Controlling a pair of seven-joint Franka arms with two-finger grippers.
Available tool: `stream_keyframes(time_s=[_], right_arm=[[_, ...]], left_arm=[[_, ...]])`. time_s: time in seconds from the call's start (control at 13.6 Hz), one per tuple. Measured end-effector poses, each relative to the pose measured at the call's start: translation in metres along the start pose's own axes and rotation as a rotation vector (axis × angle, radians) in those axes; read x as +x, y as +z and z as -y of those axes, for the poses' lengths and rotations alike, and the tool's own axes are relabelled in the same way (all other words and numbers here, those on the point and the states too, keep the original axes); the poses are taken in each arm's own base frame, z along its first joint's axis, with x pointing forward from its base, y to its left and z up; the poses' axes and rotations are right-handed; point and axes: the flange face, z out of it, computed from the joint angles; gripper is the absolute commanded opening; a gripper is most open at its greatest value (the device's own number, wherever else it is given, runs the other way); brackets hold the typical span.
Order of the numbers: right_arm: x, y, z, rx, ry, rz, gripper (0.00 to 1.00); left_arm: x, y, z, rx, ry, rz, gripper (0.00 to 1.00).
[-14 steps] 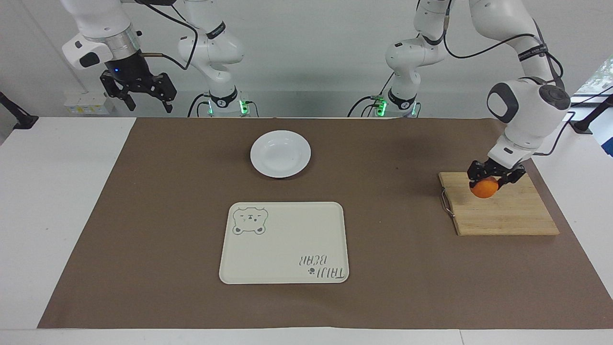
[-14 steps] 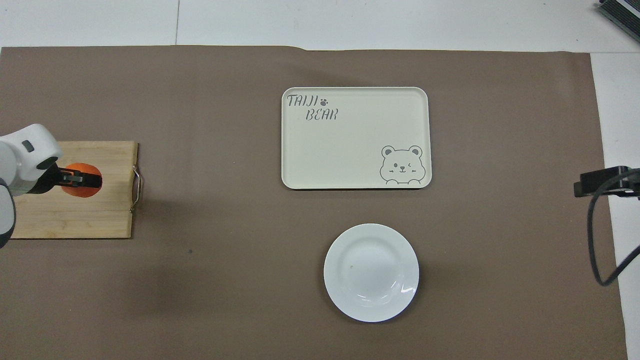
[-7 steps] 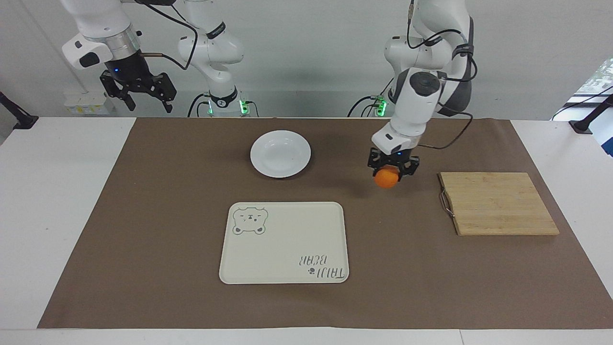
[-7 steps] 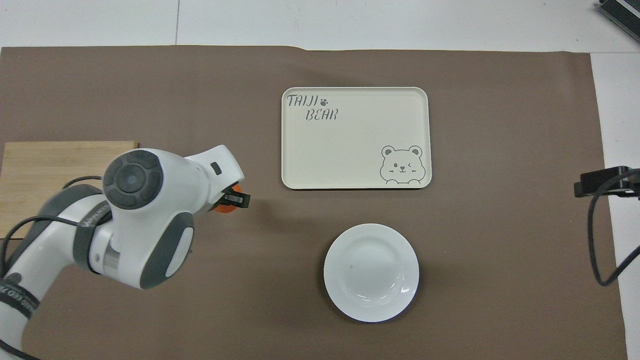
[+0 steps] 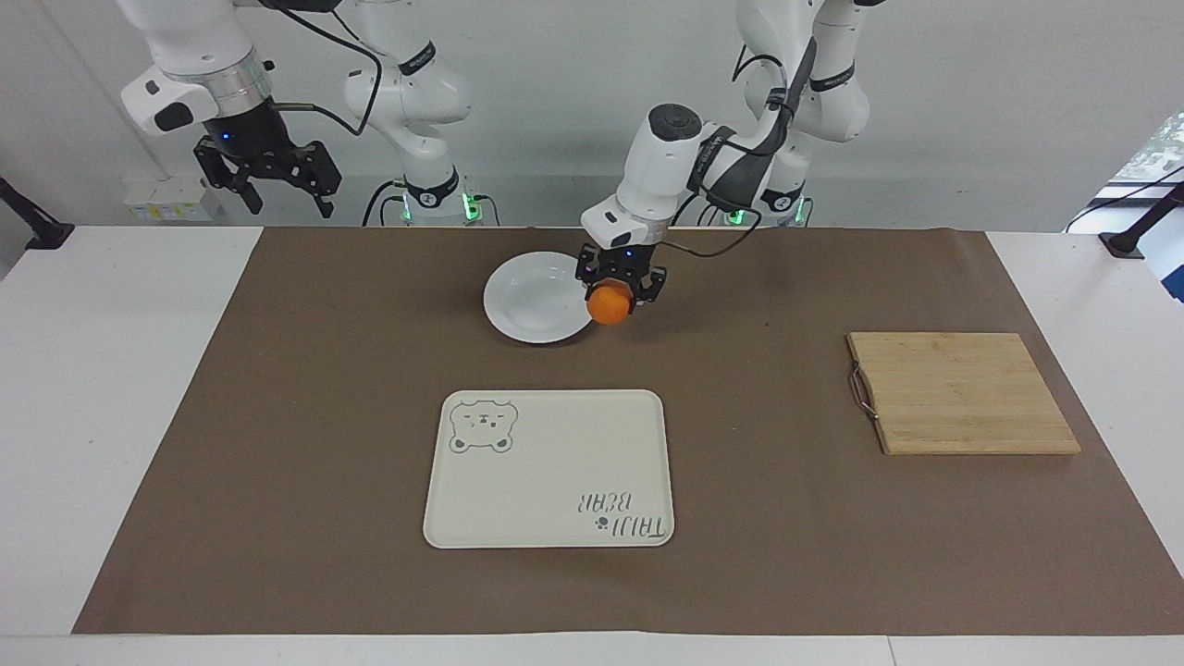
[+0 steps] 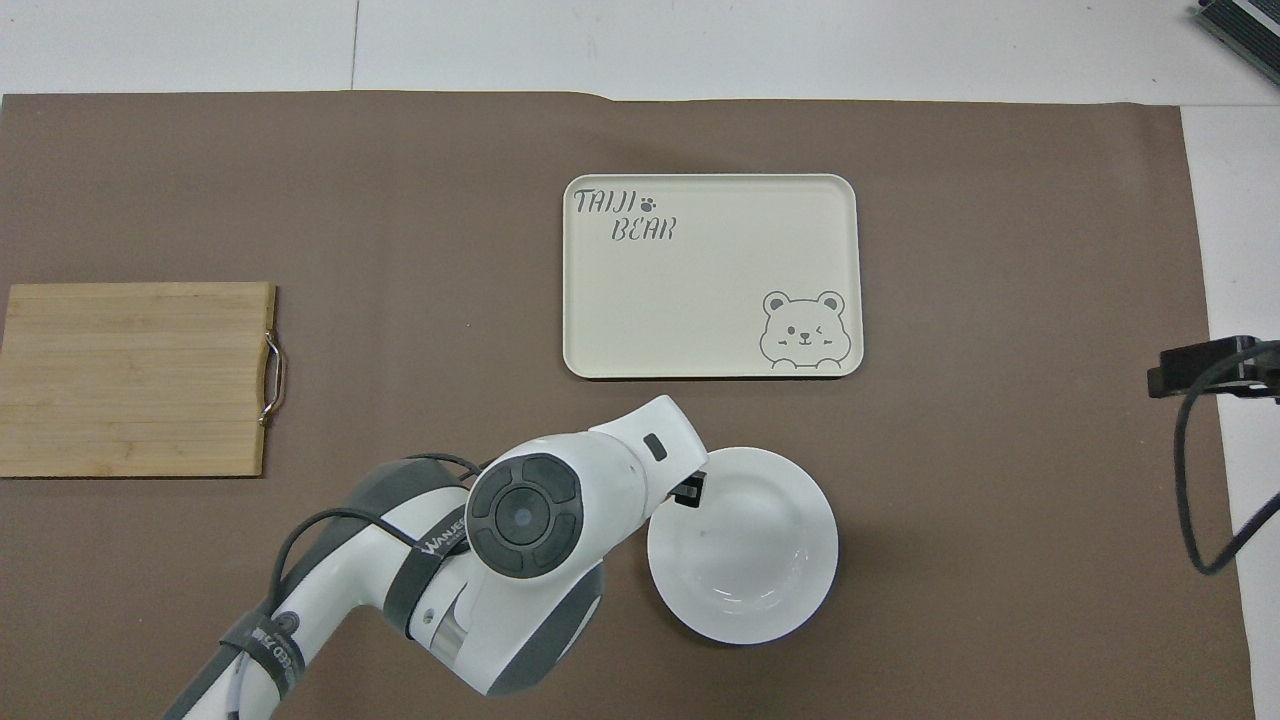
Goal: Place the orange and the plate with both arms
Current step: 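Carry the orange with the left gripper over the white plate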
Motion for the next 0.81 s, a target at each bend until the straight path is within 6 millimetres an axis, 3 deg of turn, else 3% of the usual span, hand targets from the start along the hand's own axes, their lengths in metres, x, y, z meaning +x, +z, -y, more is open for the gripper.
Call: stream_keyframes(time_s=[0.44, 0.81], right_arm=[[-0.001, -0.001, -0.001, 0.0, 0.001, -0.001, 1.0], [-0.001, -0.001, -0.001, 0.0, 0.001, -0.002, 1.0]], left_arm=[[-0.017, 0.001, -0.034, -0.089, -0.026, 0.038, 0.0], [-0.028, 0.037, -0.049, -0.086, -0.014, 0.061, 0.0]])
